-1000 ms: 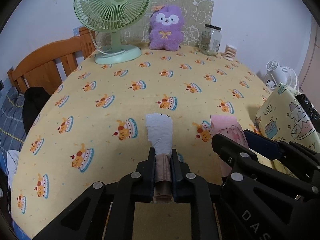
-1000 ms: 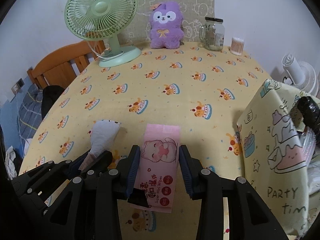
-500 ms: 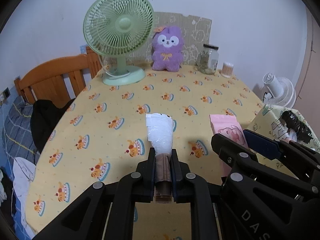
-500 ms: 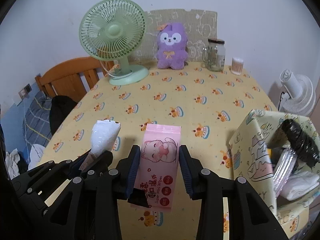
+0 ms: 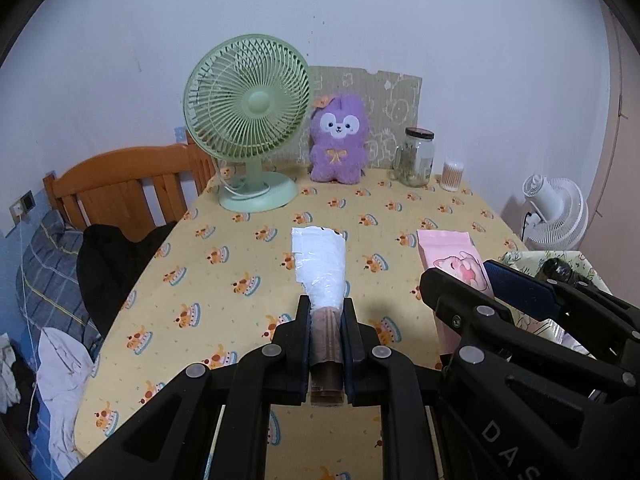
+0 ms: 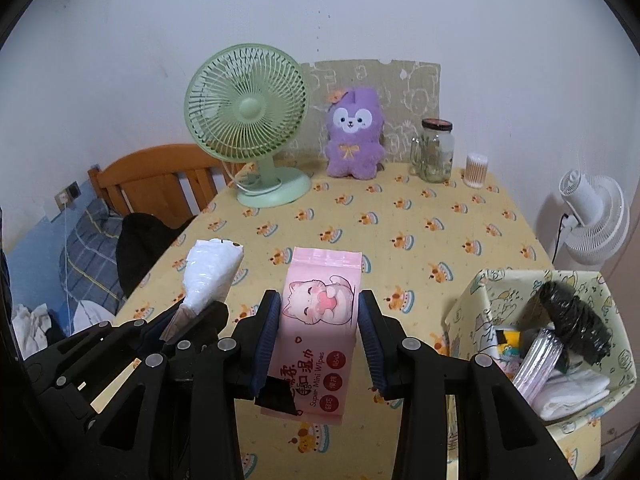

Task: Organize soft objects
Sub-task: 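Lift the pink pack with the right tool while the left tool lifts the roll toward the box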

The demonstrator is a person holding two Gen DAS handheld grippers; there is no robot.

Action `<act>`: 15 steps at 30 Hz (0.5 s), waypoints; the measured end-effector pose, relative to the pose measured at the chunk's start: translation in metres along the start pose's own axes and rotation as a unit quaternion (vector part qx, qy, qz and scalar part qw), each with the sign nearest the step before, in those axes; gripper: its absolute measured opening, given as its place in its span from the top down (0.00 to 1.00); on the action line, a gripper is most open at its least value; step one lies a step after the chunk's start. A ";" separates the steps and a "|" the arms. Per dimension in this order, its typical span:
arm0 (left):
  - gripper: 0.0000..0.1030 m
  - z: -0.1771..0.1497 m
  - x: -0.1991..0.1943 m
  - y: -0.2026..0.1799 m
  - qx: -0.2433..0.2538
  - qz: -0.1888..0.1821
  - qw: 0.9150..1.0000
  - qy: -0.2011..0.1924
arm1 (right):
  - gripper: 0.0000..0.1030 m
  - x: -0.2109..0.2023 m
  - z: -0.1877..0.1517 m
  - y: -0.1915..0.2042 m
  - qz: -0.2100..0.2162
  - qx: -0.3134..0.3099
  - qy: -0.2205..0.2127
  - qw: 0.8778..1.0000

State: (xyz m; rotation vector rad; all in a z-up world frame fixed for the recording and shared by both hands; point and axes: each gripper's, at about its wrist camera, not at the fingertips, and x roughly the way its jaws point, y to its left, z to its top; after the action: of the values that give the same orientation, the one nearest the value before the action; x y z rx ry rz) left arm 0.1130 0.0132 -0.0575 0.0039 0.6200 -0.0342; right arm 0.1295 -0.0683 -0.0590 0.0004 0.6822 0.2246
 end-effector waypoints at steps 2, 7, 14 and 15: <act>0.90 0.002 -0.002 -0.002 0.000 0.001 1.000 -0.003 | 0.58 -0.004 0.003 -0.001 0.001 -0.002 -0.003 1.000; 0.90 0.007 -0.008 -0.007 0.003 0.004 1.000 -0.012 | 0.58 -0.011 0.008 -0.005 0.003 -0.003 -0.012 1.000; 0.90 0.012 -0.013 -0.021 0.010 0.000 1.000 -0.021 | 0.58 -0.021 0.011 -0.017 0.000 0.000 -0.023 1.000; 0.90 0.012 -0.013 -0.024 0.010 -0.001 1.000 -0.022 | 0.58 -0.022 0.011 -0.019 -0.001 0.001 -0.024 1.000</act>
State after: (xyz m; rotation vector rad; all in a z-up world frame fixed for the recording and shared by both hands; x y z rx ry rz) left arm 0.1084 -0.0100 -0.0397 0.0222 0.5747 -0.0428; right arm 0.1240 -0.0908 -0.0379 0.0068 0.6336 0.2218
